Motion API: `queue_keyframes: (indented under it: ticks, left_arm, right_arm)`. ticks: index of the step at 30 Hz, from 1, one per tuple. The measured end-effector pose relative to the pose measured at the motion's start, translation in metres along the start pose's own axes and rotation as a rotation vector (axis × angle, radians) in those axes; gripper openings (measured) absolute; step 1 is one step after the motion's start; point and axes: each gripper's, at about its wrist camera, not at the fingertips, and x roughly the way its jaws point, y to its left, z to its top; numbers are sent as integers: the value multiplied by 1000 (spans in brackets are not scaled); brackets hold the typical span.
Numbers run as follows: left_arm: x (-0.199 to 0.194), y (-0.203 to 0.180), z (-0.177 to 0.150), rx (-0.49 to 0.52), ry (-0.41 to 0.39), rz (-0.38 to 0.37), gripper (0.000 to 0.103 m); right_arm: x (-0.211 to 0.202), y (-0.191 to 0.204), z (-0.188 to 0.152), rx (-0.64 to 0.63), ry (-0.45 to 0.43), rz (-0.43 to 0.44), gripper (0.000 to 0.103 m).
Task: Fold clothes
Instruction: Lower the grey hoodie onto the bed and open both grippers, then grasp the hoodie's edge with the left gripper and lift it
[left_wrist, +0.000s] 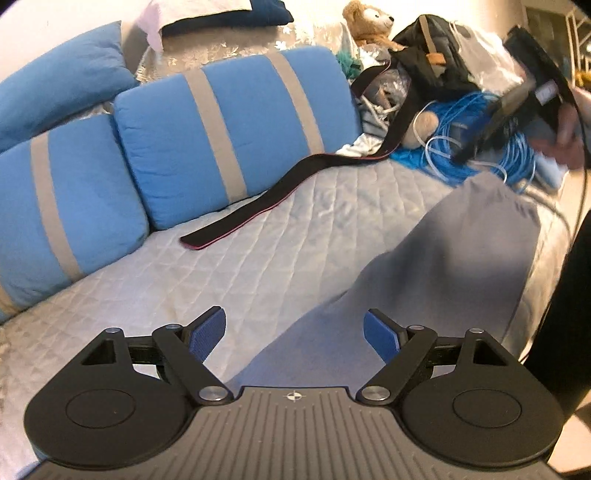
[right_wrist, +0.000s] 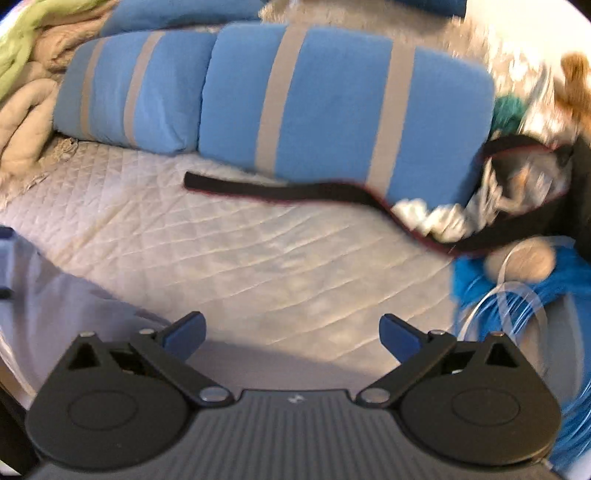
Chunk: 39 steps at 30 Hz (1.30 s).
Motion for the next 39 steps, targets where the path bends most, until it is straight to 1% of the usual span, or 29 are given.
queue_keyframes:
  ticks: [2,5,7,10,15,19,21,23,25,26,27,28,29,32,34,36,37,38,39]
  left_arm:
    - [7,-1,-1,-12,1,-10,82]
    - [11,6,-6,-36,2,-18,82]
    - [13,13,-8,-63,-4,-33,82]
    - [21,23,-4,-124,-20,-89,82]
    - [52,25,18,-199,-42,-182,82]
    - [95,22,34,-242,-29,-255,82]
    - [118,20,39,-280,-4,-315,82]
    - [143,15,42,-307,54,-400,81]
    - [164,7,42,-318,124,-468,80]
    - [170,3,40,-317,151,-502,74]
    - [173,-2,38,-313,172,-540,45]
    - [171,-8,36,-281,179,-560,31]
    - [167,-16,35,-231,179,-568,21]
    - [142,-48,27,32,127,-573,21]
    - [133,-66,18,154,130,-590,21]
    - [130,-78,8,244,141,-598,24]
    - [129,-81,5,269,140,-600,26]
    - [129,-83,2,283,137,-600,29]
    - [131,-81,2,268,138,-610,34]
  right_arm:
    - [8,28,-6,34,53,1,103]
    - [24,68,-32,50,108,1,103]
    - [34,92,-54,29,105,-26,103]
    - [45,120,-82,-12,70,-80,103]
    - [63,131,-107,23,78,-98,103]
    - [66,129,-117,52,77,-85,103]
    - [67,128,-122,67,76,-79,103]
    - [68,128,-125,75,71,-76,103]
    - [67,129,-126,80,68,-76,103]
    - [67,129,-125,82,67,-74,103]
    - [67,128,-126,84,66,-71,103]
    - [67,127,-126,88,65,-66,103]
    - [67,126,-126,90,63,-62,103]
    - [67,126,-128,90,52,-59,103]
    - [67,126,-128,90,51,-60,103]
    - [67,126,-128,93,52,-60,103]
    - [67,127,-128,93,51,-62,103]
    - [67,127,-128,93,50,-65,103]
    - [67,128,-129,93,48,-68,103]
